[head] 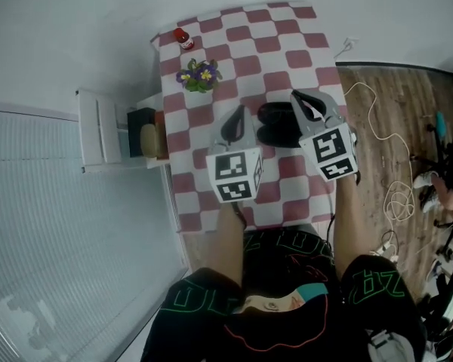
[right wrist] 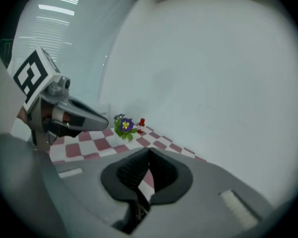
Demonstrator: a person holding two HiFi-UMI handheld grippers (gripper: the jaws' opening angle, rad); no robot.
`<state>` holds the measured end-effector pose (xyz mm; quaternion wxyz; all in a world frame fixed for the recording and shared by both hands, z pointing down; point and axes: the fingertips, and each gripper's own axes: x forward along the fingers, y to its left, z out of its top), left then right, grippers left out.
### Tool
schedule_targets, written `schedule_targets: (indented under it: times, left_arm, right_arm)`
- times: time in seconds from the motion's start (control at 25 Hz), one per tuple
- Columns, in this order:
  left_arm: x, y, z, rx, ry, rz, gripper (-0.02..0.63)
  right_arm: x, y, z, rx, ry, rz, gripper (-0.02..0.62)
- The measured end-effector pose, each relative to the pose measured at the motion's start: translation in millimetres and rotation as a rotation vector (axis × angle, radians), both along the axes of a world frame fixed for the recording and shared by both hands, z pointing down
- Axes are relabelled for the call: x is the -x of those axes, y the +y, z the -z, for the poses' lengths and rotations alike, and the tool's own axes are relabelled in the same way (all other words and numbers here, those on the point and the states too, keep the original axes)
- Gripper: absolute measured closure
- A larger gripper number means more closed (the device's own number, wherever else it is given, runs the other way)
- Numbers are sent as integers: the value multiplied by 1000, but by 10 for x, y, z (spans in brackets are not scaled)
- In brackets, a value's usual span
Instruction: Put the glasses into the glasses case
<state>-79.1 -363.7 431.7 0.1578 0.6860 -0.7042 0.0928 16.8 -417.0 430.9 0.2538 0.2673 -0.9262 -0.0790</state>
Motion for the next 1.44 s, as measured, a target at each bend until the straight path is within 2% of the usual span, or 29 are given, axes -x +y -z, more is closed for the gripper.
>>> schedule_targets:
  times: [0.12,0.2,0.28,0.36,0.44,0.52,0.8,1.2,1.44]
  left_arm:
    - [15,-108,164,-37,-7,12,597]
    - [-9,-130,262,-52,-16,17,597]
    - [-49,-127,376,-70,-37,19,597]
    - [-87,-110,493,-99,-74,18,597]
    - [-123,-85,567,-124,-116,14,597]
    - [-153,-65,584,-139,-127,9,597]
    - [-184,-15,546,-143,-90,5,597]
    - [-234,-6,467,-124,-63,-15,597]
    - [-220,-18,422,-125,-37,1,597]
  right_arm:
    - [-71,-91,282,-20,-109,-69,592]
    - [-200,-121,397,-9,-184,-150,592]
    - [-354,-119,499,-5,-264,-232,592]
    - [-461,-74,571,-22,-310,-271,592]
    - [-541,-21,609,-38,-326,-282,592]
    - [-614,2,644,-38,-346,-293,592]
    - [-842,-3,656,-29,-389,-348,592]
    - [-882,31,611,-19,-392,-352,592]
    - [-916,17,589,-21,-395,-351,592]
